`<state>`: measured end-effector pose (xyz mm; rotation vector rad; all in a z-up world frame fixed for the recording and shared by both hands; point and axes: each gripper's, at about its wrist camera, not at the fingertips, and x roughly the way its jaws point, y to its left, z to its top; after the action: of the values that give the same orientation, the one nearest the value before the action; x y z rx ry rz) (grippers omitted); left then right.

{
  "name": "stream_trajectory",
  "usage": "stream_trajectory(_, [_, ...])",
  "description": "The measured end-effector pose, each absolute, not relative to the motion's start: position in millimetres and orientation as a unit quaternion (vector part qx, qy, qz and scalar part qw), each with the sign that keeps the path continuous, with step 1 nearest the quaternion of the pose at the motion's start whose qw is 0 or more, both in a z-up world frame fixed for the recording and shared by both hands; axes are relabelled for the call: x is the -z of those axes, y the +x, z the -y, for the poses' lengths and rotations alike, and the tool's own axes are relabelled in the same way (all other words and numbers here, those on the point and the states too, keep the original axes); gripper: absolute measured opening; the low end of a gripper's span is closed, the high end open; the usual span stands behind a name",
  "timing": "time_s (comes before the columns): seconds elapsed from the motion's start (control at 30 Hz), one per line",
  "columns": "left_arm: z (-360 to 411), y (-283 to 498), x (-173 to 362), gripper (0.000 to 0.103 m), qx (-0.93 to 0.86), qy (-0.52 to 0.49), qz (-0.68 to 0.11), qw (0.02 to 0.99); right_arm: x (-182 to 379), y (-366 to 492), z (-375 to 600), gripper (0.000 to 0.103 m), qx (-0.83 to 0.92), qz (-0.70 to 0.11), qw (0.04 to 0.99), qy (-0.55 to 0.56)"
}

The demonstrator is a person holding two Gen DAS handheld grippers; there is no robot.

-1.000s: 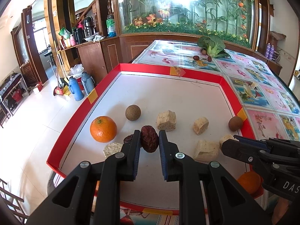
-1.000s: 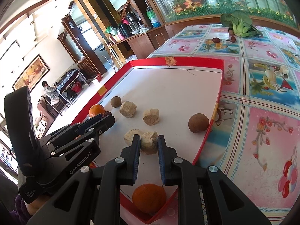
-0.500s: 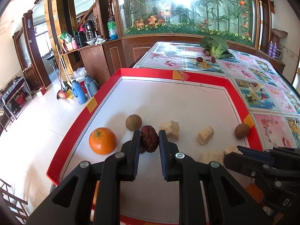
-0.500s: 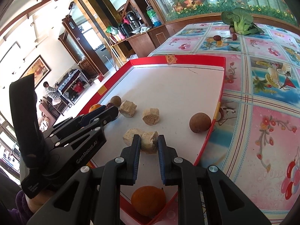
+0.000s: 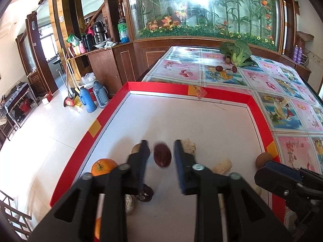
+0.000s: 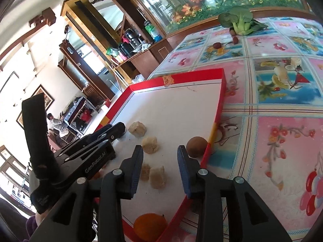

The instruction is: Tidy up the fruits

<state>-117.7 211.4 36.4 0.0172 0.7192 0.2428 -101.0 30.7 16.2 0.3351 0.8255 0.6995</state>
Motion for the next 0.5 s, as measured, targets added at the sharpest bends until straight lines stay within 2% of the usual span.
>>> stream_trajectory(0.03, [-211.0,-120.3,-37.9,0.063,-0.124,0.008,-0.347,0.930,-16.7,-102.2,-31.2,0.036,-0.332,-0.391,0.844,0.157])
stream_trajectory(0.07, [-210.8,-124.5,-40.5,0.068,-0.132,0.007,-0.338,0.932,-17.4,-103.2,-31.1,0.036,-0.332,-0.390,0.845,0.155])
stream_trajectory(0.17, [-209.8,-136.6,-50.0,0.074,-0.135,0.003,-0.317,0.939,-20.2,-106.1,-28.3,0.040,-0.330,-0.382,0.849,0.157])
stream_trajectory(0.23, [-209.0,-143.3,-56.3,0.090,-0.135,-0.002,-0.309,0.941,-21.7,-106.1,-27.9,0.041,-0.328,-0.377,0.852,0.157])
stream_trajectory(0.33, [-204.9,-157.1,-67.3,0.100,-0.131,-0.007,-0.290,0.948,-25.3,-110.5,-26.0,0.044,-0.327,-0.364,0.859,0.154])
stream_trajectory(0.5, [-200.6,-178.8,-83.2,0.102,-0.141,-0.004,-0.274,0.951,-33.5,-120.5,-18.1,0.053,-0.326,-0.325,0.874,0.156])
